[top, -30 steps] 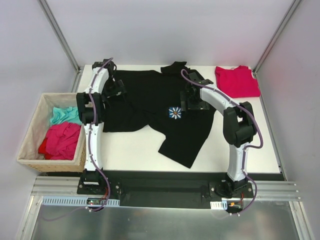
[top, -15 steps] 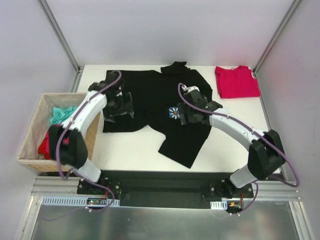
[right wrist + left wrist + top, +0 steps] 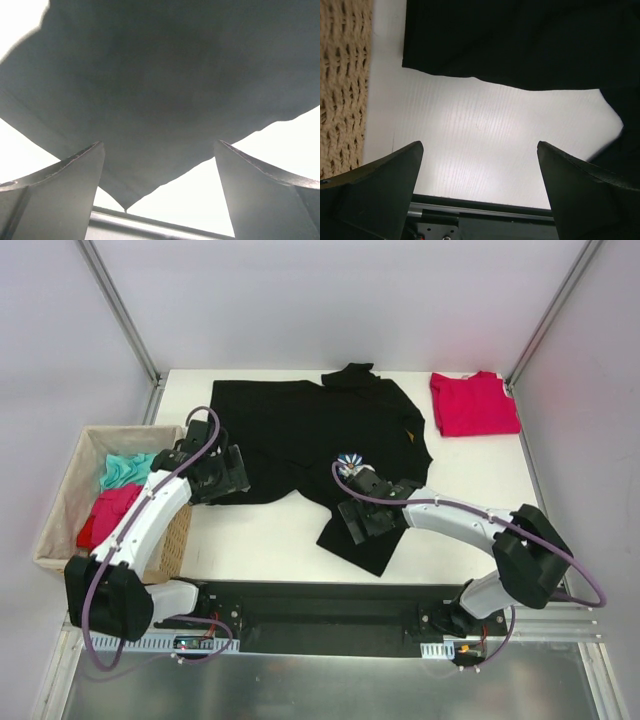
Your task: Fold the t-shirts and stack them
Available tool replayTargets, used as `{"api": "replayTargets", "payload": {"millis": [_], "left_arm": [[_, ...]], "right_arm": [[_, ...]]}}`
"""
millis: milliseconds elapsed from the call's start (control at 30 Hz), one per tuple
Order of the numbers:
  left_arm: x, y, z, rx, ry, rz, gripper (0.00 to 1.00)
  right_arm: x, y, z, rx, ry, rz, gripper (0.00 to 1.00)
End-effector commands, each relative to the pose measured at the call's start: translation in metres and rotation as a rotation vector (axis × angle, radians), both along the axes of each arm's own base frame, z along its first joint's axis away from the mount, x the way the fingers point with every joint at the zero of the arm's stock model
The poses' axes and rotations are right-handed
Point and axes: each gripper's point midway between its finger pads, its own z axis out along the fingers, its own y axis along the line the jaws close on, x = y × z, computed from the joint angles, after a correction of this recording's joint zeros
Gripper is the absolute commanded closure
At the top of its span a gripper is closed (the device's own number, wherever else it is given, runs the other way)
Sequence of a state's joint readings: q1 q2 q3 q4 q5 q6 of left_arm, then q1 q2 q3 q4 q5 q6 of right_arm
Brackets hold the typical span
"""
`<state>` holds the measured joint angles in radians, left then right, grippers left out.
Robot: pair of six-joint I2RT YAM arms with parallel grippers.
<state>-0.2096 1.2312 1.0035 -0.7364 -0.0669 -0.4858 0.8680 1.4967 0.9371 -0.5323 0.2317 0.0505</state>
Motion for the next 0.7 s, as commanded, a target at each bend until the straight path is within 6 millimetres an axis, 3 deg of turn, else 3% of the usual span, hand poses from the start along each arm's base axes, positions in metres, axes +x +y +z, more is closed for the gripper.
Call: {"api": "replayTargets", "payload": {"millis": [0, 100, 200, 467, 667], "left_arm": [[0.000, 0.009, 0.021, 0.030, -0.116, -0.003, 0.01], [-0.003, 0.011, 0.031, 0.030, -0.165, -0.004, 0.01], [-0.005, 0.017, 0.037, 0.053, -0.196, -0.003, 0.01], [-0.007, 0.018, 0.025, 0.065, -0.169, -0.003, 0.01], [-0.009, 0.019, 0.027, 0.063, -0.190, -0.008, 0.01]], "right_arm": [[-0.043, -0.016, -0.011, -0.007, 0.129, -0.055, 0.05], [-0.062, -0.025, -0.018, -0.019, 0.156, -0.061, 0.10], [-0.077, -0.021, -0.015, -0.029, 0.106, 0.001, 0.09], [-0.106, -0.011, -0.020, -0.146, 0.032, 0.116, 0.10], [-0.127, -0.013, -0.035, -0.261, 0.013, 0.170, 0.22]]}}
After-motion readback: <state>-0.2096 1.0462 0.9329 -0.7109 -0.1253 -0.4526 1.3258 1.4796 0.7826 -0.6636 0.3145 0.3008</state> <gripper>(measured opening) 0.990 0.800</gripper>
